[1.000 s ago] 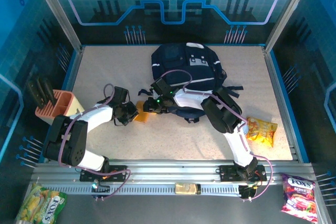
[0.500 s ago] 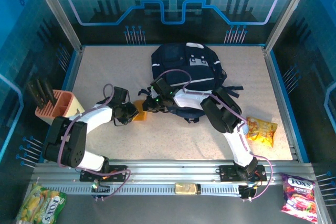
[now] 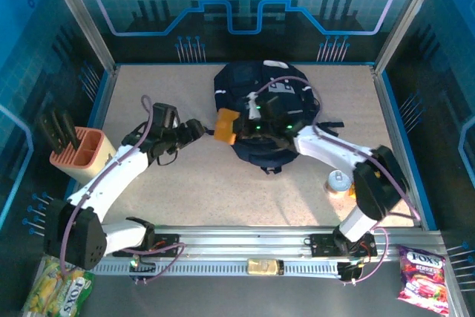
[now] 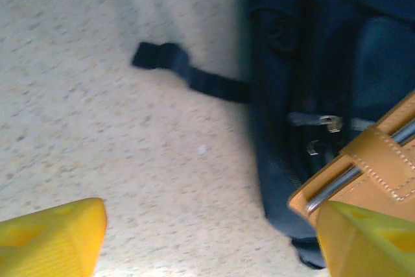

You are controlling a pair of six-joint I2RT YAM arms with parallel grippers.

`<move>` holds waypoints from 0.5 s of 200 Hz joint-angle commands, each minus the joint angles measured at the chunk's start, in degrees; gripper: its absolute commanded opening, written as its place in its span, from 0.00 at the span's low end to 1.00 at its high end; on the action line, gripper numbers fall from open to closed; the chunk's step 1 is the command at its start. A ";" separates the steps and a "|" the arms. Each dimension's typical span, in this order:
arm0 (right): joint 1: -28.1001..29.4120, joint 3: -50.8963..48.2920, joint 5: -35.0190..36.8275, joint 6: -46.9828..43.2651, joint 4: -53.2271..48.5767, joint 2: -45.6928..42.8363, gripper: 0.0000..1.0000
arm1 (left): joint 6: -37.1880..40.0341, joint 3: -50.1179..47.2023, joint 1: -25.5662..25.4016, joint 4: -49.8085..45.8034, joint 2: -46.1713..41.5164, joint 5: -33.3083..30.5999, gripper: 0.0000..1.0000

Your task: Pack books, pencil case, and school supplies into a backpack

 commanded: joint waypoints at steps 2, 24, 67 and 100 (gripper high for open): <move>-5.11 -4.01 3.89 -2.47 0.34 -6.27 0.08 | 8.23 6.11 -4.65 -0.11 3.88 -3.01 0.93; -11.16 -6.85 4.33 -2.56 -1.04 -11.47 0.08 | 14.36 12.65 -9.83 1.60 9.94 -3.54 0.99; -21.51 -10.27 5.17 -2.42 -5.22 -18.55 0.08 | 37.46 28.69 -19.11 -3.09 24.63 -4.95 0.99; -27.25 -11.81 5.46 -2.05 -8.93 -22.75 0.09 | 50.55 38.58 -21.70 -9.03 33.19 -2.99 0.94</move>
